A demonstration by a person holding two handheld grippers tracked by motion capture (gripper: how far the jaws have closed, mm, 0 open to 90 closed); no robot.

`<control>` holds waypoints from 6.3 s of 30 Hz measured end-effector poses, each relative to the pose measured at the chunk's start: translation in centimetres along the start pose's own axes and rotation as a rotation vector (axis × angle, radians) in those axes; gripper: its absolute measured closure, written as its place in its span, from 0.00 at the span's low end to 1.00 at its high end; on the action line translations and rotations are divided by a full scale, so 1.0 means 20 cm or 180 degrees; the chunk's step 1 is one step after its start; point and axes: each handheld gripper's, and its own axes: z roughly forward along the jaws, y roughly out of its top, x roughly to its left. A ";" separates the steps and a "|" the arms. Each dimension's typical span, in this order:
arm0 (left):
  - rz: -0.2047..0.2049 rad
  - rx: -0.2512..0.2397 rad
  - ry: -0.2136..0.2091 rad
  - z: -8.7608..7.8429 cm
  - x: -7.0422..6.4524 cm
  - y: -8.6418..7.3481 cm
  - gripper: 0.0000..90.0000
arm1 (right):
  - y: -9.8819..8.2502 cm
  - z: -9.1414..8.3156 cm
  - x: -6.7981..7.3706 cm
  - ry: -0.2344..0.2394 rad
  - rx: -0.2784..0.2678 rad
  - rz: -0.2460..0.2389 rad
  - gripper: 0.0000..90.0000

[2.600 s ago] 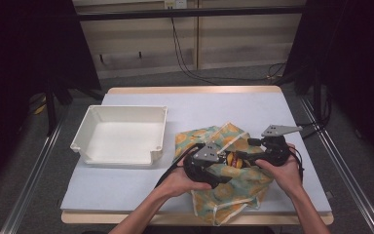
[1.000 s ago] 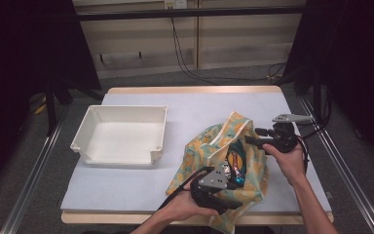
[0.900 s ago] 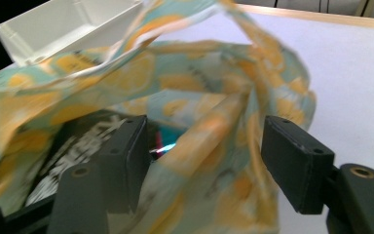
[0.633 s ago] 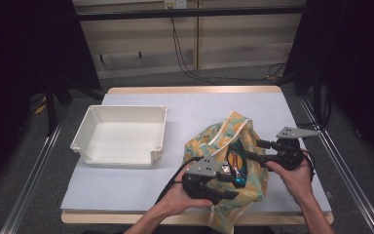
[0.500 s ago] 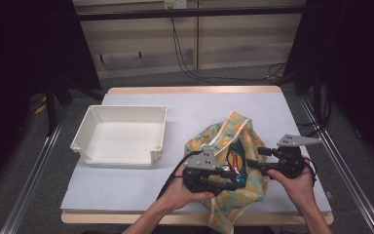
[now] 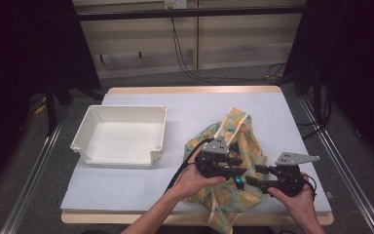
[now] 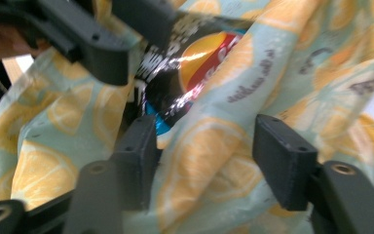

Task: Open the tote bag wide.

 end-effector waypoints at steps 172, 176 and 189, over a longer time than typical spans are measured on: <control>0.0253 -0.0394 -0.0169 -0.33 -0.12 0.01 1.00 | 0.46 -0.01 -0.39 -0.0386 -0.0507 0.0167 1.00; 0.0259 -0.0406 -0.0136 -0.33 -0.11 0.03 1.00 | 0.46 0.00 -0.39 -0.0347 -0.0488 0.0134 1.00; 0.0265 -0.0530 -0.0089 -0.31 -0.05 0.19 1.00 | 0.46 0.02 -0.35 -0.0302 -0.0405 0.0049 0.97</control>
